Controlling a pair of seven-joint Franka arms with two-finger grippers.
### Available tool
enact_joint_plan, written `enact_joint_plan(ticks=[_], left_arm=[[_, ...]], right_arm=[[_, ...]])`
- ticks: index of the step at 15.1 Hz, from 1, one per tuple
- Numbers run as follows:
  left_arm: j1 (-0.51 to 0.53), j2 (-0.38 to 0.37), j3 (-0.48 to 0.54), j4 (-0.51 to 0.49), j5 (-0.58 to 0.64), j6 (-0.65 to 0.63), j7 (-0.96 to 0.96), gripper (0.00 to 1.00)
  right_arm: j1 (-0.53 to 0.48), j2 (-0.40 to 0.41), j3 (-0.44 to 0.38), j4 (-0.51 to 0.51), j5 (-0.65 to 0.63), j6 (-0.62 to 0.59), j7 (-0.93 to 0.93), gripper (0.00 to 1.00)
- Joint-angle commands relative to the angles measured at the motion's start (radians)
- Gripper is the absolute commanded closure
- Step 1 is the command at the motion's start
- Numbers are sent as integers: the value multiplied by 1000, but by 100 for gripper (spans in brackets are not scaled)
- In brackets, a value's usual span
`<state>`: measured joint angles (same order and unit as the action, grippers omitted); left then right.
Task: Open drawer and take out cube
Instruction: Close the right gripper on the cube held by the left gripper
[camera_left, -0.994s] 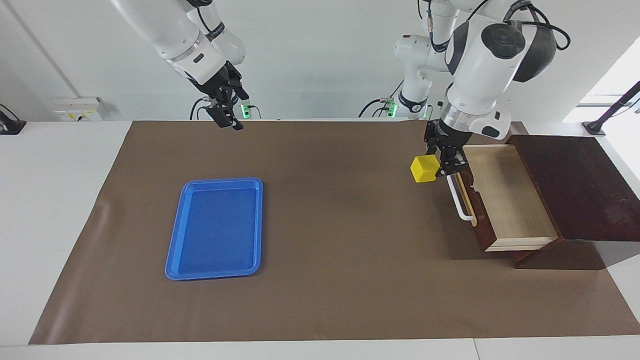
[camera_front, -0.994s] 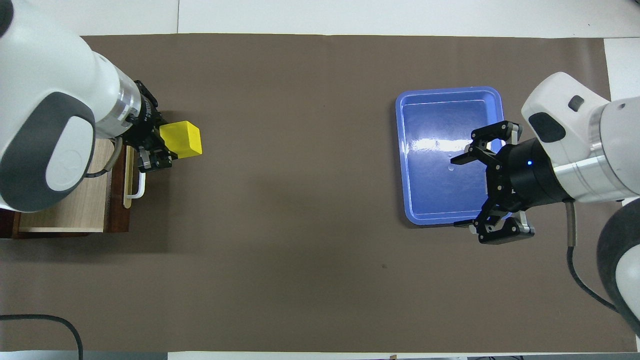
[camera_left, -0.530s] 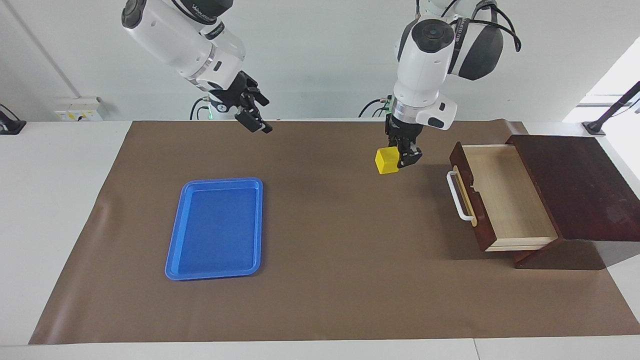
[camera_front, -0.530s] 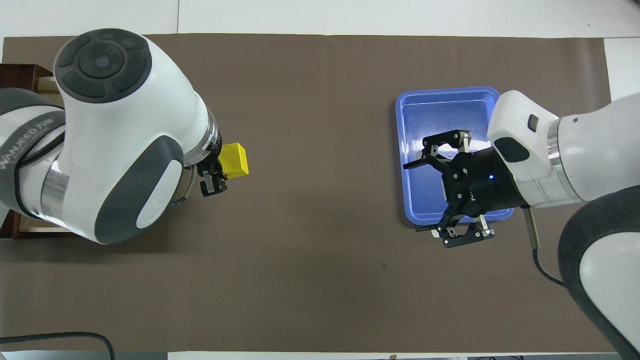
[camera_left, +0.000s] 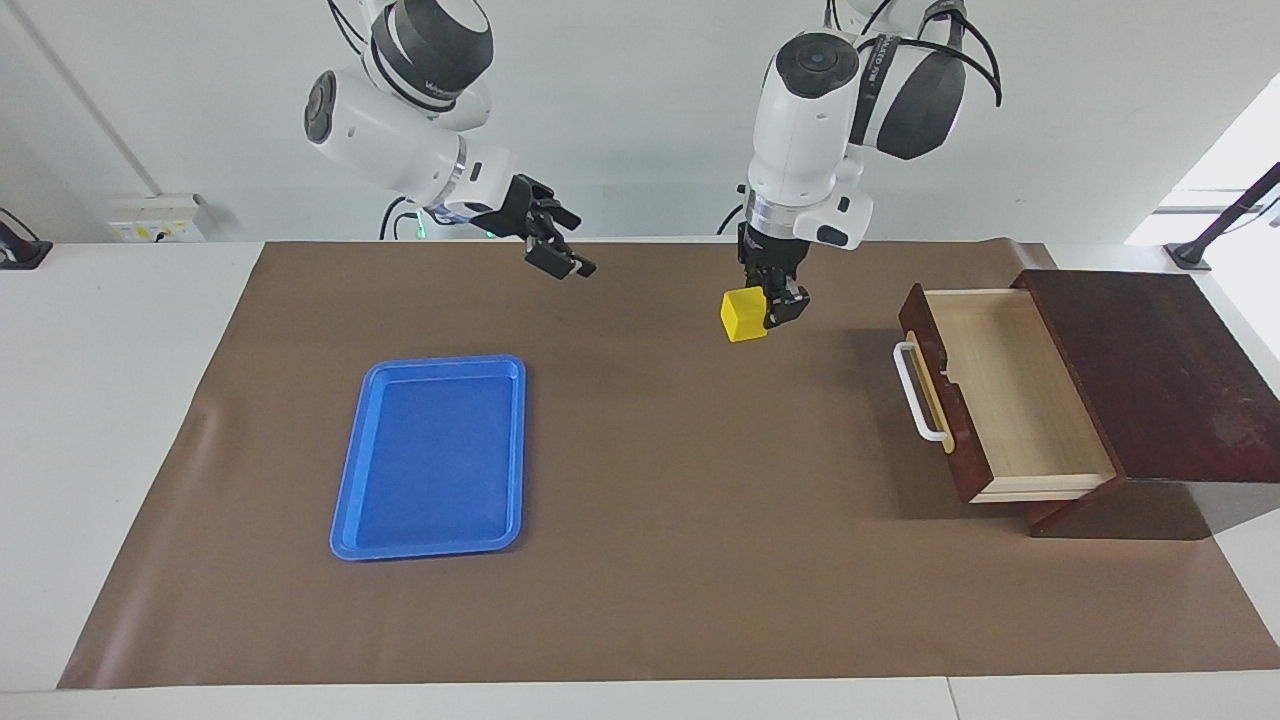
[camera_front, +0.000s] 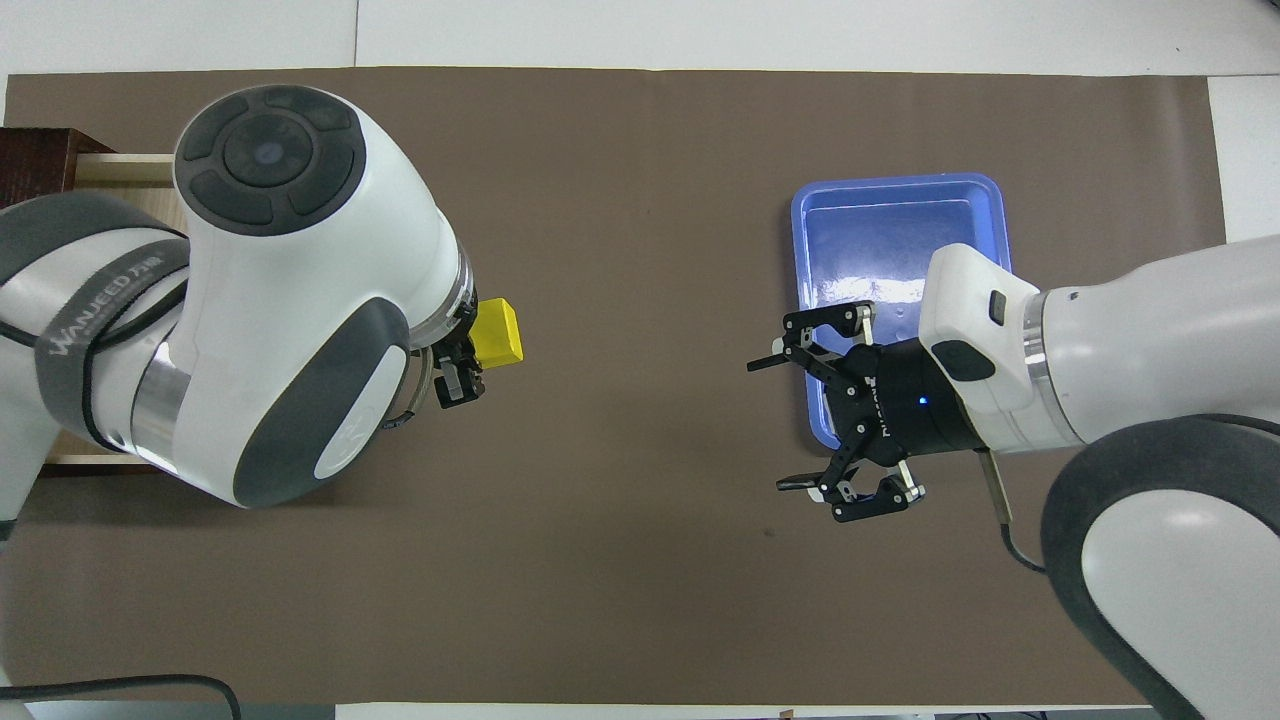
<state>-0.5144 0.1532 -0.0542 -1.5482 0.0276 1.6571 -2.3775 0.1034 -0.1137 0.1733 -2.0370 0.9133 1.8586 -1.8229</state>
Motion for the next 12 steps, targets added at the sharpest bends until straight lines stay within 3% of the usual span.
enact_joint_plan(ticks=[1,6,12], left_arm=[[-10,-17,-15,-45,17,52,-25,100],[-12,-20,-32,-70,17,75,-43,100],[-12,-21,-36,-78,15,88,-48,100]], right_arm=[[16,26,0,-52,130,53,-67,0],[85,57,0,-117,278,148,-177,0],[117,112,0,-118,381,205,-259,0]])
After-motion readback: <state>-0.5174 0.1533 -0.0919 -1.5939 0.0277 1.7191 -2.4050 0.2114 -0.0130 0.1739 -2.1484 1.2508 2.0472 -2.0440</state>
